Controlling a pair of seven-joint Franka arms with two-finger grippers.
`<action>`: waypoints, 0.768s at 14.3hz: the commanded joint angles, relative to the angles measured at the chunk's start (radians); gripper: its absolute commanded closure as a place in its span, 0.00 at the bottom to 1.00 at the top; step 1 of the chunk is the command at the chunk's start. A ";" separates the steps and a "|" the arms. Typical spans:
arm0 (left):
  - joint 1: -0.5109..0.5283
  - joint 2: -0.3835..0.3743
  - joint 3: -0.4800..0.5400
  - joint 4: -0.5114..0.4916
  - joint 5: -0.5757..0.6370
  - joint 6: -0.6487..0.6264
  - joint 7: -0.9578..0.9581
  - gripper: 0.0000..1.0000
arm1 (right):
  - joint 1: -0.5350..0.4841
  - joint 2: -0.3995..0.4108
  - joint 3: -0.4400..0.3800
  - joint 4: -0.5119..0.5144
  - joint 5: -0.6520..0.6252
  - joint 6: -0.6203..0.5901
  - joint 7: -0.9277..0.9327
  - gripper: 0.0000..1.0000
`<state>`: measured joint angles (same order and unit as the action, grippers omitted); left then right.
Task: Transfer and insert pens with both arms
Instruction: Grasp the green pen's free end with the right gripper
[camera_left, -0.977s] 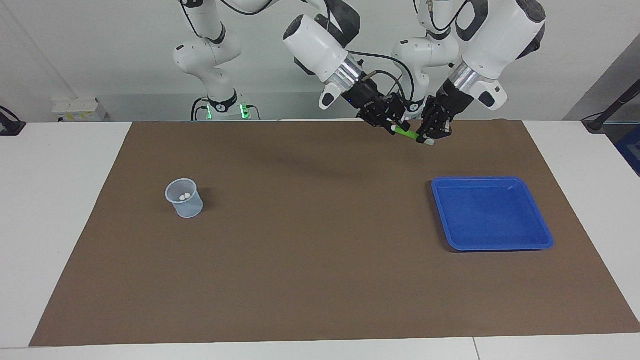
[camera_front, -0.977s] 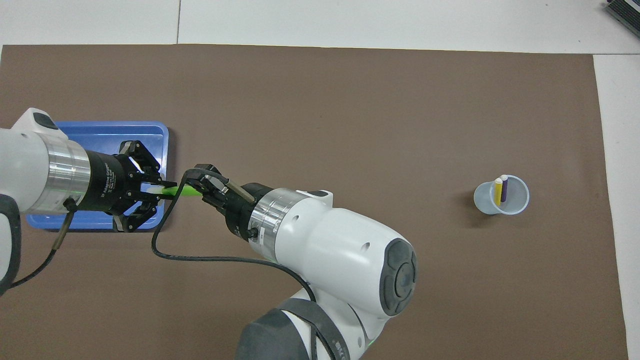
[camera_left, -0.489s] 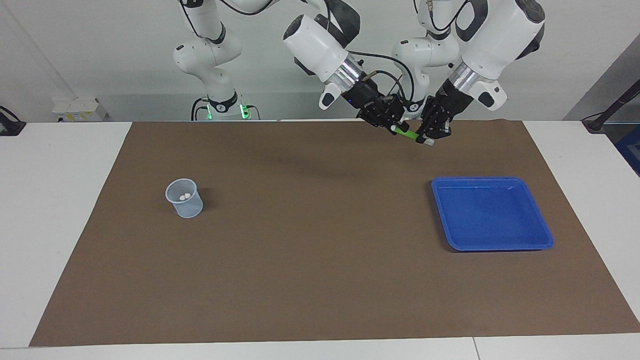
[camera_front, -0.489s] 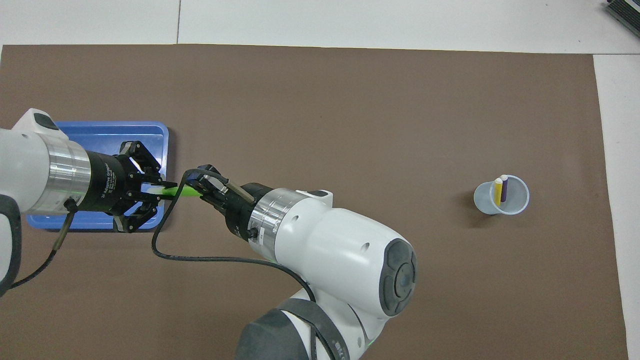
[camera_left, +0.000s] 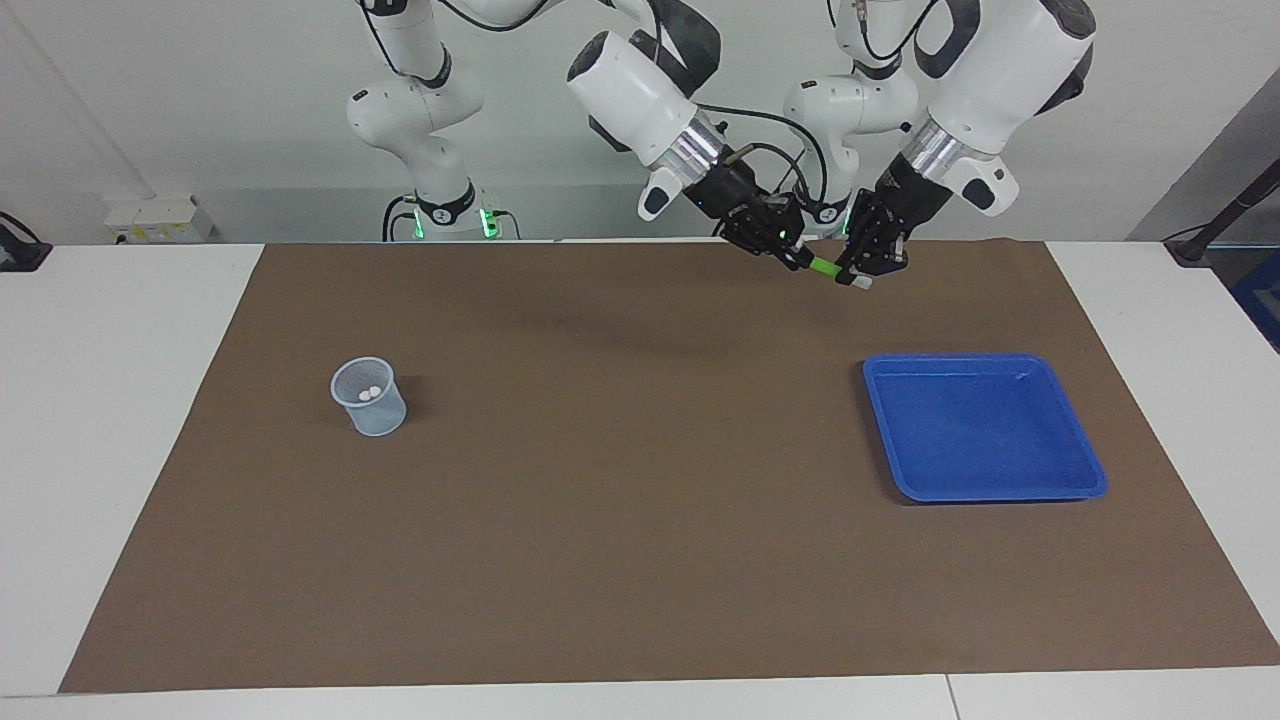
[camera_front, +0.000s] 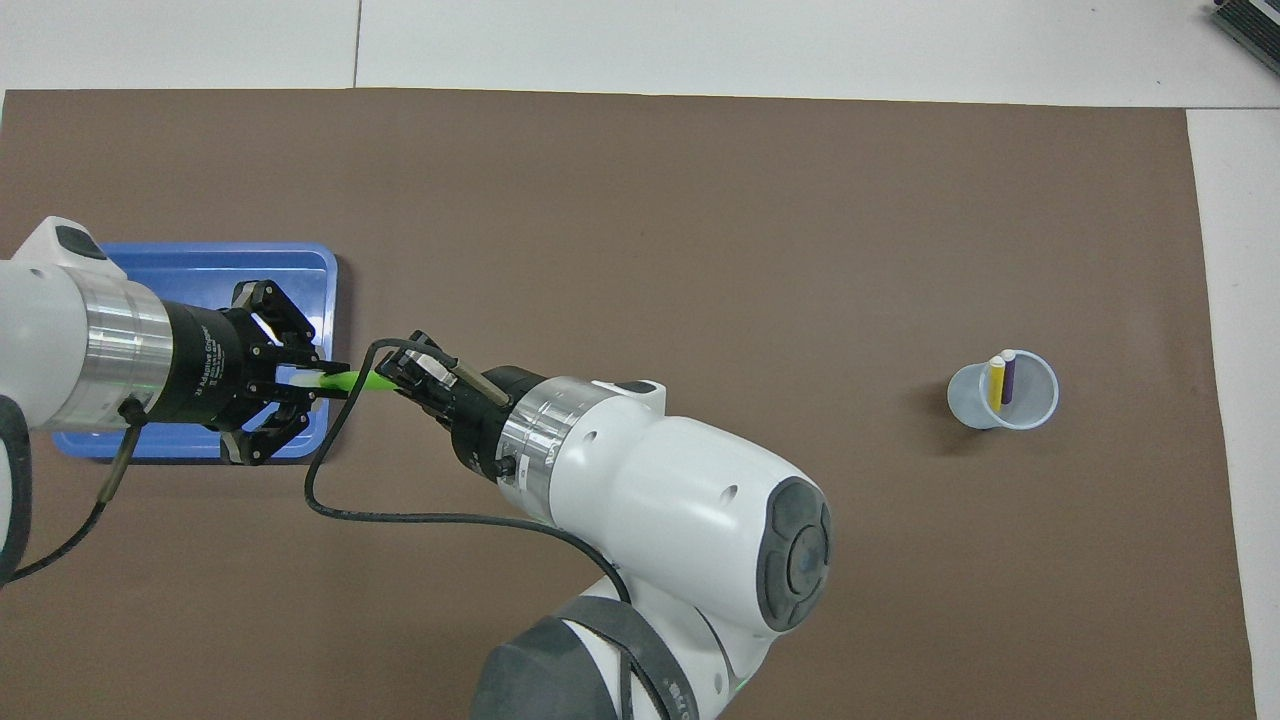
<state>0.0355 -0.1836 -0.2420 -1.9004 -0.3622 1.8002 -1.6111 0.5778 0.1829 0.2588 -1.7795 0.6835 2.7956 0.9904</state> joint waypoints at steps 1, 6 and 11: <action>-0.008 -0.030 0.003 -0.029 -0.018 -0.008 -0.009 1.00 | -0.003 0.020 0.002 0.022 -0.021 0.027 0.004 0.93; -0.008 -0.031 0.003 -0.028 -0.017 -0.010 -0.004 1.00 | -0.003 0.020 0.002 0.022 -0.021 0.027 0.005 0.99; -0.009 -0.031 0.003 -0.029 -0.017 -0.007 0.000 0.36 | -0.006 0.020 0.000 0.022 -0.021 0.025 -0.002 0.99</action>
<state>0.0335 -0.1837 -0.2461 -1.9015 -0.3626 1.7981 -1.6128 0.5777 0.1830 0.2559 -1.7778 0.6835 2.7980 0.9904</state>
